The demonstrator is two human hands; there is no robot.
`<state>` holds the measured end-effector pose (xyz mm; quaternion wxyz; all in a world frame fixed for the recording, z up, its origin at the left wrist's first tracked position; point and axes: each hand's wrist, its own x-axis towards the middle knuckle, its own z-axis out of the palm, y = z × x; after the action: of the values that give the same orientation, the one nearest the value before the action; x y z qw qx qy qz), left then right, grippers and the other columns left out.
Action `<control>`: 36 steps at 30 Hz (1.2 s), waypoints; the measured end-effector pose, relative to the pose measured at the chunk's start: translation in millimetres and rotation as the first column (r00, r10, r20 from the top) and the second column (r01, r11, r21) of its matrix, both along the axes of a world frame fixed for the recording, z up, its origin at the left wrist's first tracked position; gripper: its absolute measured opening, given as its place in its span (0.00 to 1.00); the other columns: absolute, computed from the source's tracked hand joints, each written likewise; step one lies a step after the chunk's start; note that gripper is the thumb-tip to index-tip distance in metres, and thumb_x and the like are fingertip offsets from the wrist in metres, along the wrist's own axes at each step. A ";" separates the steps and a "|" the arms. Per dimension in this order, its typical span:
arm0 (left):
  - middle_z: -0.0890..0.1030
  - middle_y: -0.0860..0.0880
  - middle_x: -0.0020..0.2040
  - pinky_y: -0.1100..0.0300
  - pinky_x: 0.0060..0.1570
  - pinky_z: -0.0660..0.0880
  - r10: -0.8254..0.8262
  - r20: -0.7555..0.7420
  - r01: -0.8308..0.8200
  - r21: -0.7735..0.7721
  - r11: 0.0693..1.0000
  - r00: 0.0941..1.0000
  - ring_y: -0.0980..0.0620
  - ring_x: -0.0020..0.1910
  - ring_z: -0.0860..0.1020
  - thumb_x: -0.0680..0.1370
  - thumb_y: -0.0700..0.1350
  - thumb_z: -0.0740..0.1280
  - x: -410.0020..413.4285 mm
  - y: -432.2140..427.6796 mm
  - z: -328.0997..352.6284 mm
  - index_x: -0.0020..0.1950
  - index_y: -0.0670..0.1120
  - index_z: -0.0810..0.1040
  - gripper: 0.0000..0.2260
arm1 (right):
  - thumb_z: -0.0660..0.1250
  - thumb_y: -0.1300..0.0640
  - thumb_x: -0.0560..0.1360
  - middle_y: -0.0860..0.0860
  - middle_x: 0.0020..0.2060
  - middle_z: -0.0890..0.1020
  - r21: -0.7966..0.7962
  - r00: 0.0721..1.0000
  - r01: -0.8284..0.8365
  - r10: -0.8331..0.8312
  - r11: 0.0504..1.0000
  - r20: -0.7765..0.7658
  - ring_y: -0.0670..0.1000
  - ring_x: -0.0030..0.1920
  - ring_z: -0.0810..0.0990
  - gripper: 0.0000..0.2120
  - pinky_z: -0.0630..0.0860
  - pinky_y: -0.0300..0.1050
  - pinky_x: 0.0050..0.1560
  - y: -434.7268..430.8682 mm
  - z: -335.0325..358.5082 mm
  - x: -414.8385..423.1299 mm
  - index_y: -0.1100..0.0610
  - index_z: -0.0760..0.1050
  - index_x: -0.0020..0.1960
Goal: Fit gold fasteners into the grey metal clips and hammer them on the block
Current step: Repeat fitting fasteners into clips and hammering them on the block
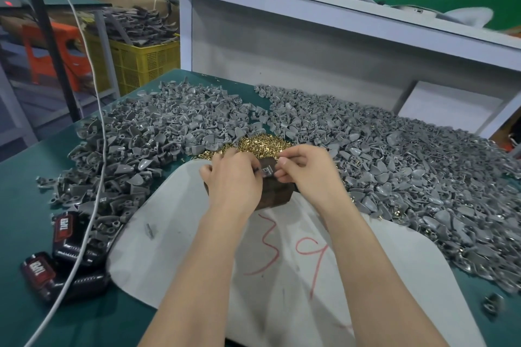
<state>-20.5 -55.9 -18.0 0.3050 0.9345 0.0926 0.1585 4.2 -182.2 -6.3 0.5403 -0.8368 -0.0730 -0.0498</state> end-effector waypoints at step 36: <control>0.77 0.51 0.54 0.55 0.49 0.57 -0.008 -0.006 0.008 0.077 0.997 1.000 0.45 0.58 0.69 0.78 0.44 0.63 1.0 -0.8 0.9 0.48 0.51 0.80 0.07 | 0.64 0.60 0.77 0.53 0.51 0.76 -0.700 0.988 0.046 0.070 0.712 0.136 0.55 0.53 0.75 0.06 0.71 0.45 0.52 28.5 13.0 3.1 0.59 0.79 0.49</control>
<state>-19.5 -56.6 -17.2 0.2691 0.9464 0.0835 0.1579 7.3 -153.7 6.7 0.1757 -0.9723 -0.1329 -0.0786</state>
